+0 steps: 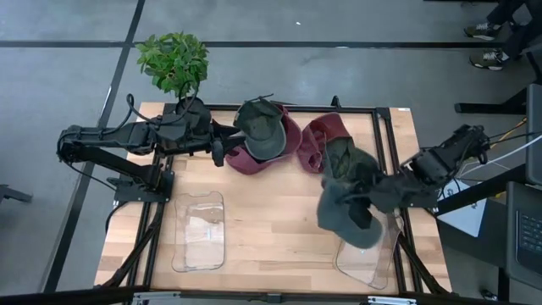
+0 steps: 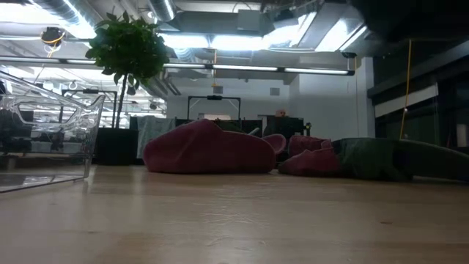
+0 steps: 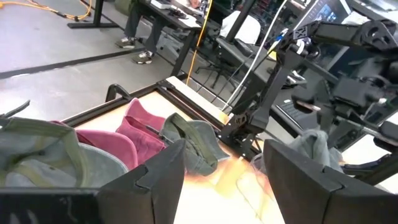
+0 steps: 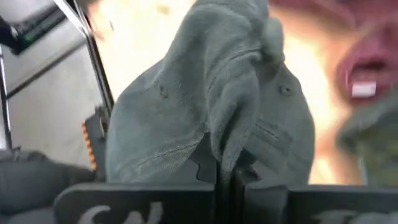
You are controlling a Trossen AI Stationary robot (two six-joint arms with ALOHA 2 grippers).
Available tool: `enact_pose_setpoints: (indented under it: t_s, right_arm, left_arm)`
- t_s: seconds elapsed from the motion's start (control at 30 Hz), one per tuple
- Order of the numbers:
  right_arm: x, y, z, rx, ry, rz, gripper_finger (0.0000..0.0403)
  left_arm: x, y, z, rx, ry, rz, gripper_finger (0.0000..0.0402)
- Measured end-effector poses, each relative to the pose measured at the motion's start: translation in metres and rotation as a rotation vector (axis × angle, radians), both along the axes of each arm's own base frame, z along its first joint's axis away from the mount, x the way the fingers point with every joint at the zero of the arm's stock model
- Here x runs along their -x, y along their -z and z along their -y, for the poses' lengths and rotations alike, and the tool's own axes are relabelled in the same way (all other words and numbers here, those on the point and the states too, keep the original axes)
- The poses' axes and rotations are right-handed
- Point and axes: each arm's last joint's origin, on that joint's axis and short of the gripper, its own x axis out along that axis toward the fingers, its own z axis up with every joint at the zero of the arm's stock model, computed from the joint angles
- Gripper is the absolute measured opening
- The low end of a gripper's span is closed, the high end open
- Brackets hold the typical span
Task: Pick & Place hat
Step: Put the bottom left gray cap into the right transparent bin
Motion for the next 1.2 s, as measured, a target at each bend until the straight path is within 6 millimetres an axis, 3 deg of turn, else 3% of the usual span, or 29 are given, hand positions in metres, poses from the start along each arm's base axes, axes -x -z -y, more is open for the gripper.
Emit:
enact_pose_setpoints:
  t_s: [0.17, 0.4, 0.93, 1.2]
  right_arm:
    - [0.017, 0.012, -0.019, -0.023, -0.018, -0.073, 0.0002]
    - [0.031, 0.048, -0.037, 0.055, 0.008, -0.119, 0.0003]
    - [0.037, 0.134, -0.051, 0.096, 0.010, -0.165, 0.0004]
    - [0.040, 0.152, -0.050, 0.052, 0.017, -0.228, 0.0004]
  left_arm:
    - [0.000, 0.000, 0.000, -0.013, -0.005, -0.005, 0.0210]
    - [0.000, 0.000, -0.001, -0.025, -0.020, -0.006, 0.0210]
    - [0.000, 0.000, -0.001, -0.053, -0.015, -0.017, 0.0210]
    - [0.000, 0.000, -0.001, -0.056, -0.020, -0.017, 0.0210]
